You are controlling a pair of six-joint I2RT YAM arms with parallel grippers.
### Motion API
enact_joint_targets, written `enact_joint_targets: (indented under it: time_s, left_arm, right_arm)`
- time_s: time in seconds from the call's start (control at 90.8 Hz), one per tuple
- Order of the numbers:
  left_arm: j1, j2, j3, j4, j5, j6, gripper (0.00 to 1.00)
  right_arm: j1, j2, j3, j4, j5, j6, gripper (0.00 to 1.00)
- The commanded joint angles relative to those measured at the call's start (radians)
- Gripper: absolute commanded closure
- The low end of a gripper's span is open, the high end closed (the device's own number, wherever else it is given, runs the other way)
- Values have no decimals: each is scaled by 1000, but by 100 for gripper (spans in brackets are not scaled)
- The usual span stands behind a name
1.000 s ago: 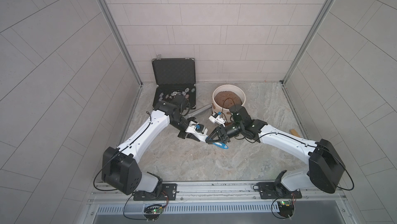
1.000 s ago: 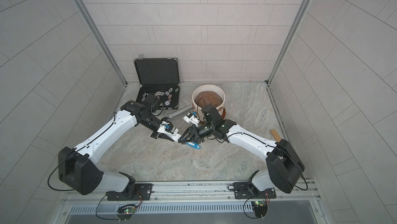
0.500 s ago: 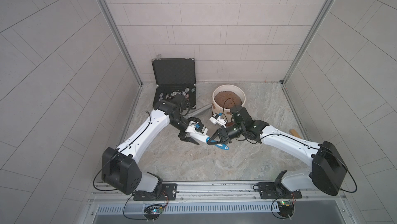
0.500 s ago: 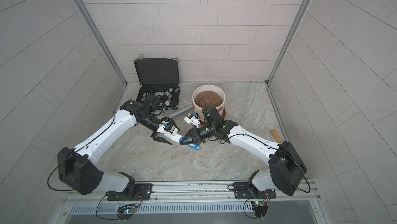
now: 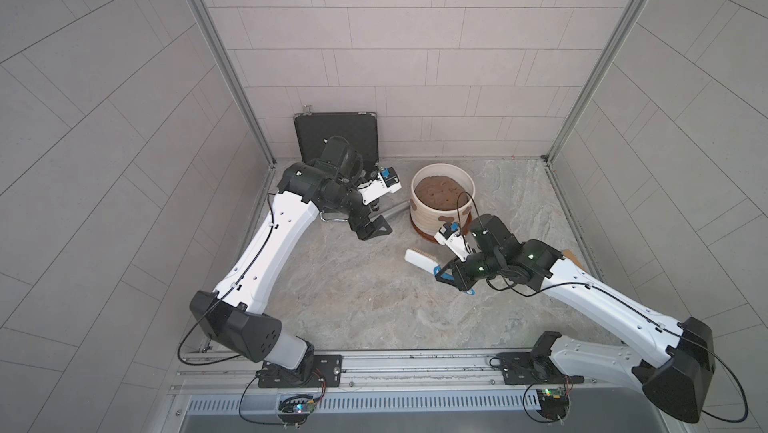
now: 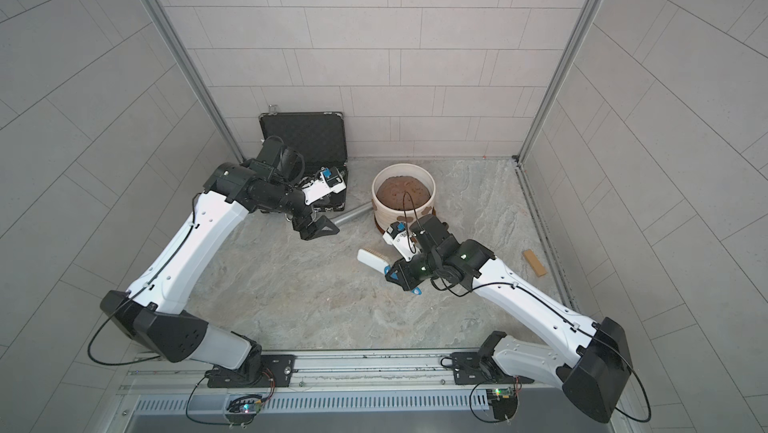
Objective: Scrub the dried mud off the ceramic pot
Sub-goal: Pick up the brush from the center of the board, then rotate the pot on the tray.
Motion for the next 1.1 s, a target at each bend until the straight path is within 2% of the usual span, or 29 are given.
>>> enact_joint_targets:
  time_s: [0.0, 0.044, 0.143, 0.231, 0.319, 0.407, 0.473, 0.539, 0.704, 0.804, 0.881, 1.09]
  left_arm:
    - [17, -1, -52, 59, -319, -402, 0]
    - [27, 5, -71, 67, -347, -465, 0]
    - [76, 23, -122, 86, -322, -598, 0]
    - [119, 30, -186, 110, -197, -634, 0]
    - [118, 8, -256, 163, -61, -627, 0]
    - [68, 13, -257, 197, -51, -673, 0]
    - [20, 58, -188, 181, -102, -703, 0]
    - [-15, 124, -88, 158, -131, -751, 0]
    - [-84, 356, 195, 62, -192, -860, 22]
    - [-117, 507, 384, -9, -246, -884, 22]
    - [-138, 602, 510, -42, -334, -911, 25]
    - [-148, 758, 672, -44, -398, -949, 27]
  right_arm:
    - [23, -6, -7, 48, 176, -66, 100]
    - [52, 0, -5, 67, 216, -68, 100]
    - [128, -15, -15, 72, 314, -98, 100]
    - [121, -77, -71, 40, 401, -145, 100]
    - [54, -172, -142, 51, 272, -307, 100]
    - [-48, -254, -201, 154, 170, -314, 100]
    - [-108, -272, -226, 219, 112, -273, 100]
    - [-119, -268, -242, 260, 87, -244, 100]
    - [-118, -286, -270, 271, 30, -185, 100]
    - [-115, -307, -298, 289, 1, -142, 100]
    - [-113, -322, -314, 324, 1, -92, 100]
    - [-109, -328, -348, 355, 32, -36, 100]
